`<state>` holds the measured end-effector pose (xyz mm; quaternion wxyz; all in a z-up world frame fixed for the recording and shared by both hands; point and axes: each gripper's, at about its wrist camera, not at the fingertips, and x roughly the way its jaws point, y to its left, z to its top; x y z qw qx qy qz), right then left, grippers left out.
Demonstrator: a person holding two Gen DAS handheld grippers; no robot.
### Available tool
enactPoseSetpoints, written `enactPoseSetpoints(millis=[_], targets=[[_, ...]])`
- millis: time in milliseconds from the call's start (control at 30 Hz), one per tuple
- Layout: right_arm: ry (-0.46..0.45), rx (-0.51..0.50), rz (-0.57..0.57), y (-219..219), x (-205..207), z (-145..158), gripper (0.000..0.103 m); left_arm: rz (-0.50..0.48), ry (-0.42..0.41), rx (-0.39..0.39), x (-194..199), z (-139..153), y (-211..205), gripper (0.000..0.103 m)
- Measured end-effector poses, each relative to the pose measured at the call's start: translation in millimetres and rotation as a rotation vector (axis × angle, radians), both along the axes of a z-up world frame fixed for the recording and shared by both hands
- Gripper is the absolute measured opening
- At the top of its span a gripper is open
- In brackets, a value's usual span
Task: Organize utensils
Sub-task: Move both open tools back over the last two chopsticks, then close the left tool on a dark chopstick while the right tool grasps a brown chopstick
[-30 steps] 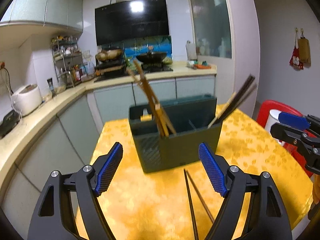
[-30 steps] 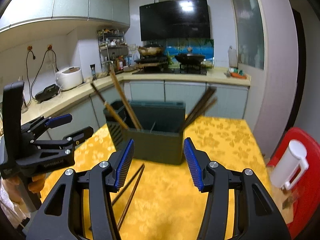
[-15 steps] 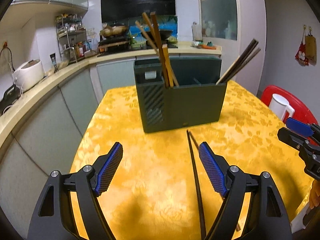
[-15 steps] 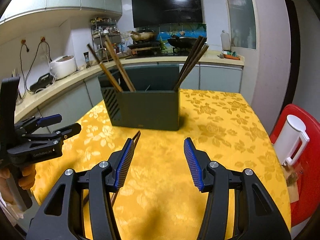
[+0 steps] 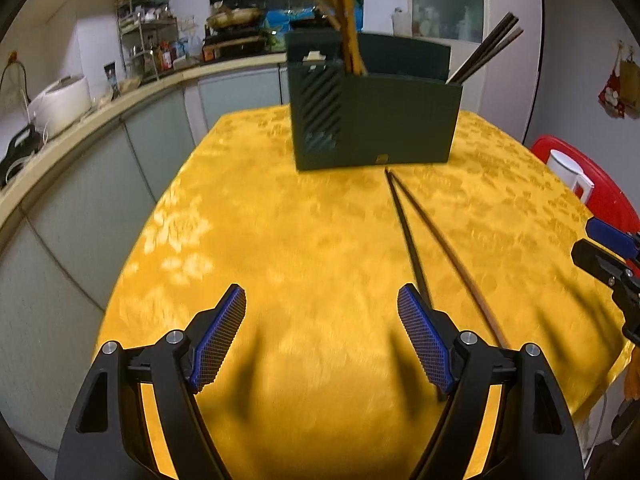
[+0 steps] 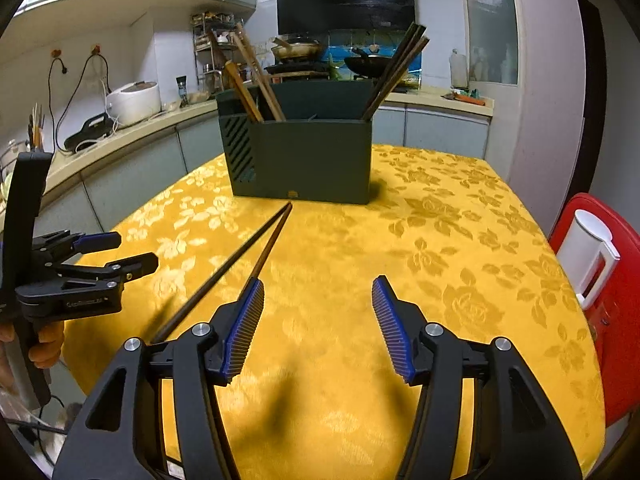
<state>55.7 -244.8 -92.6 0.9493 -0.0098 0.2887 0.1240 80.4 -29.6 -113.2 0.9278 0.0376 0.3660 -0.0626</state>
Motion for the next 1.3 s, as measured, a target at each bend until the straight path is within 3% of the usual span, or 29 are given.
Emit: enactPoseSetpoints(millis=[167, 500, 600, 767, 933, 1033, 1200, 1300], targets=[[0.039, -0.004, 0.018, 5.4, -2.8, -14.3, 0.055, -0.025, 0.054, -0.016, -11.4, -19.5, -0.4, 0.076], [0.058, -0.017, 0.040, 8.2, -4.3, -21.8, 0.055, -0.149, 0.047, -0.029, -25.5, -27.4, -27.7, 0.075], [0.066, -0.021, 0.060, 12.0, -5.5, -23.8, 0.055, -0.174, 0.027, -0.006, -28.0, -27.9, -34.5, 0.065], [0.078, -0.031, 0.106, 21.5, -8.3, -26.0, 0.055, -0.185, 0.007, 0.005, -26.3, -26.9, -36.8, 0.038], [0.099, -0.003, 0.177, 33.4, -13.4, -29.6, 0.055, -0.165, 0.014, -0.006, -22.3, -25.2, -26.8, 0.021], [0.109, -0.013, 0.224, 47.7, -17.7, -34.9, 0.054, -0.165, 0.017, -0.018, -22.0, -24.9, -23.9, 0.020], [0.110, -0.076, 0.235, 59.5, -18.1, -43.0, 0.032, -0.167, 0.012, -0.020, -23.0, -25.1, -23.2, 0.019], [0.116, -0.087, 0.182, 51.3, -12.8, -41.8, 0.028, -0.166, 0.011, -0.026, -23.1, -25.2, -22.3, 0.019]])
